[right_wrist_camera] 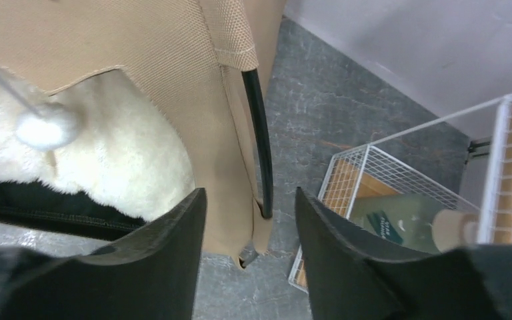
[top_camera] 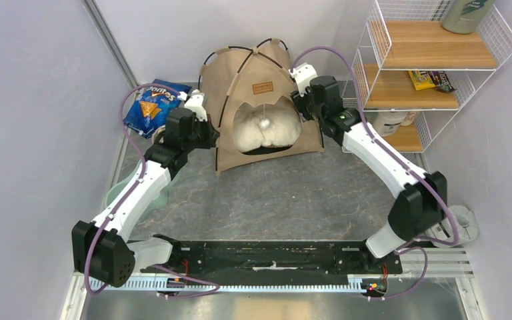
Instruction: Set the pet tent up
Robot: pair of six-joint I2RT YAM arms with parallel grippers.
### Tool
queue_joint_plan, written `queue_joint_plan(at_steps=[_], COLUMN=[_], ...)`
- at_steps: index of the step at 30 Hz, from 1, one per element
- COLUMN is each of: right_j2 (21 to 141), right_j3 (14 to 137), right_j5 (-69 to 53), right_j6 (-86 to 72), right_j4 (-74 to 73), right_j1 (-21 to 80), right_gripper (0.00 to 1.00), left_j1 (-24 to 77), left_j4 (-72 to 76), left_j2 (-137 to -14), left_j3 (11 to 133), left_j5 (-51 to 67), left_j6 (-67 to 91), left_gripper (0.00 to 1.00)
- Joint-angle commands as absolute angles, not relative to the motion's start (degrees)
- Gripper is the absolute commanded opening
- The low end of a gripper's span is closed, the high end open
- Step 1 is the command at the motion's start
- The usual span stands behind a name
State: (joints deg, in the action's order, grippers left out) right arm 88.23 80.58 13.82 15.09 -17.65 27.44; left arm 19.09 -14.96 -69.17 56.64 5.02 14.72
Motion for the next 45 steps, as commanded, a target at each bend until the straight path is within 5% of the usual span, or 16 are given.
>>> queue_joint_plan(at_steps=[1, 7, 20, 36, 38, 41, 45], right_j2=[93.7, 93.6, 69.5, 83.1, 83.3, 80.7, 73.3], right_j3=[88.0, 90.2, 76.6, 70.2, 71.7, 71.7, 71.0], right_j5=[13.0, 15.0, 20.0, 22.2, 22.9, 23.5, 21.7], right_j6=[17.0, 16.7, 11.3, 5.8, 5.4, 3.8, 0.9], right_j4=[-14.5, -19.3, -20.8, -16.5, -17.8, -19.1, -23.4], right_j1=[26.5, 26.8, 27.1, 22.9, 22.8, 22.8, 22.8], right_gripper=[0.51, 0.0, 0.0, 0.06, 0.13, 0.47, 0.83], left_j1=[19.2, 19.1, 19.5, 24.4, 24.4, 24.5, 24.4], left_j4=[-12.1, -12.0, -8.4, -1.9, -1.8, -3.4, -5.8], left_j2=[-67.4, -67.5, -67.9, -72.9, -72.9, -72.6, -69.2], left_j3=[56.7, 57.7, 57.7, 54.0, 53.9, 54.6, 55.2], left_j5=[2.6, 3.2, 6.7, 2.2, 2.2, 1.8, -2.3], left_j6=[14.2, 13.4, 17.4, 17.8, 17.1, 15.9, 15.3], left_gripper=[0.02, 0.02, 0.02, 0.02, 0.02, 0.06, 0.38])
